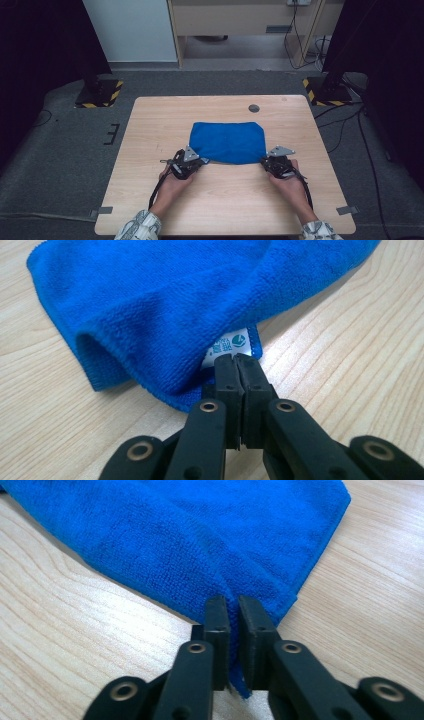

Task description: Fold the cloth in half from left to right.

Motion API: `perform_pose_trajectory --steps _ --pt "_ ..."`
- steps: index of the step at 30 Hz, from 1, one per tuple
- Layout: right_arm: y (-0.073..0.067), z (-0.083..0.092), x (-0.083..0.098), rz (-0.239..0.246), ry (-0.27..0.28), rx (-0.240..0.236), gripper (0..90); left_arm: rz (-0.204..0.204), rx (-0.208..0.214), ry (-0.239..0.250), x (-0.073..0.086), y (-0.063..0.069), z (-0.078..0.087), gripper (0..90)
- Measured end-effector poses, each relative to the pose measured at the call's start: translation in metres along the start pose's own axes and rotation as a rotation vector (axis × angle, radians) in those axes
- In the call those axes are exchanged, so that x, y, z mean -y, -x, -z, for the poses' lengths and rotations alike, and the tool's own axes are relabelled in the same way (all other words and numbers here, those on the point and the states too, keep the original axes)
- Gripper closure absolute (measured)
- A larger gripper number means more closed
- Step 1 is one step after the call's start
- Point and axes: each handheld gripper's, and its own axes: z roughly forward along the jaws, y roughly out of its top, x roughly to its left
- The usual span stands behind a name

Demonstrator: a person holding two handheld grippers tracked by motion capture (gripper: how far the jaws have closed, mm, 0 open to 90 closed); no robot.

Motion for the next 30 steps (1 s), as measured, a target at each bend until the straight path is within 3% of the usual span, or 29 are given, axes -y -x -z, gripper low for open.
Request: perform_pose_trajectory --steps 7,13,21,30 --pt "-0.002 0.014 -0.001 -0.007 0.002 -0.043 87.7 0.007 0.033 0.058 -0.001 -0.001 0.025 88.7" --pt "-0.005 0.035 0.006 -0.011 -0.005 -0.083 87.8 0.062 0.05 0.085 0.01 -0.013 0.044 88.7" --pt "-0.023 0.052 0.017 0.02 -0.046 -0.12 87.7 0.01 0.079 0.047 0.017 0.0 0.051 88.7" --pt "-0.034 0.063 0.02 0.02 -0.07 -0.149 87.7 0.017 0.089 0.05 0.028 0.001 0.068 88.6"
